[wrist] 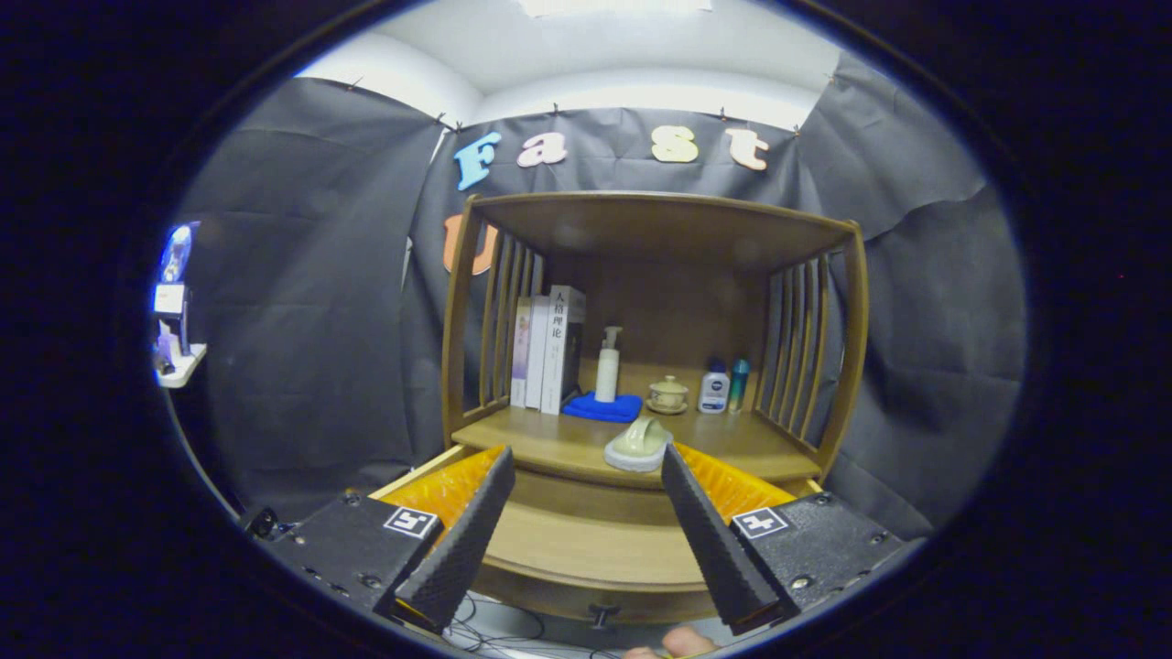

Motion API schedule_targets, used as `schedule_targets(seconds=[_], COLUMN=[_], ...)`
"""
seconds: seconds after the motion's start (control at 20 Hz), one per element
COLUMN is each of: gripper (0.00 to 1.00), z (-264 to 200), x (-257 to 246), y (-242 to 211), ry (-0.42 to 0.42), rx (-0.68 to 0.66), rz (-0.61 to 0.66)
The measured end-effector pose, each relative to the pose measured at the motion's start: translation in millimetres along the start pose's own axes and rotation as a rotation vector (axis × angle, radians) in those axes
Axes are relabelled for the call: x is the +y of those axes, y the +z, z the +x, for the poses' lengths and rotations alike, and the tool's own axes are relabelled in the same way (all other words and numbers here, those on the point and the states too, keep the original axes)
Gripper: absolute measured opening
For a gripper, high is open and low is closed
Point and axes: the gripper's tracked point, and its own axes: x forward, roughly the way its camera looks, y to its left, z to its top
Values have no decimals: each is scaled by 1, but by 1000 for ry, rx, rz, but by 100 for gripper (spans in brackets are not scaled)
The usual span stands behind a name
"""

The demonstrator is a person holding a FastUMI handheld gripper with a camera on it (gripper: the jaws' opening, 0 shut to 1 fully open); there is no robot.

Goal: Pull open the drawer, take out the items inside it, and place them on the countertop above the cabinet.

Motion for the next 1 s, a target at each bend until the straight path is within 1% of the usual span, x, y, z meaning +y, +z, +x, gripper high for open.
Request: schedule_targets(seconds=[0.1,0.3,0.45,0.65,0.8,1.0], gripper=[100,100,100,100,100,100], z=[-6,-12,-20,-26,-28,-20], x=[-2,-17,-19,-27,-31,-34], y=[-24,-76,-107,-139,-164,-172], ry=[-12,-77,-103,-149,-194,-214], rx=[21,62,85,113,138,152], rz=[6,31,33,53,35,63])
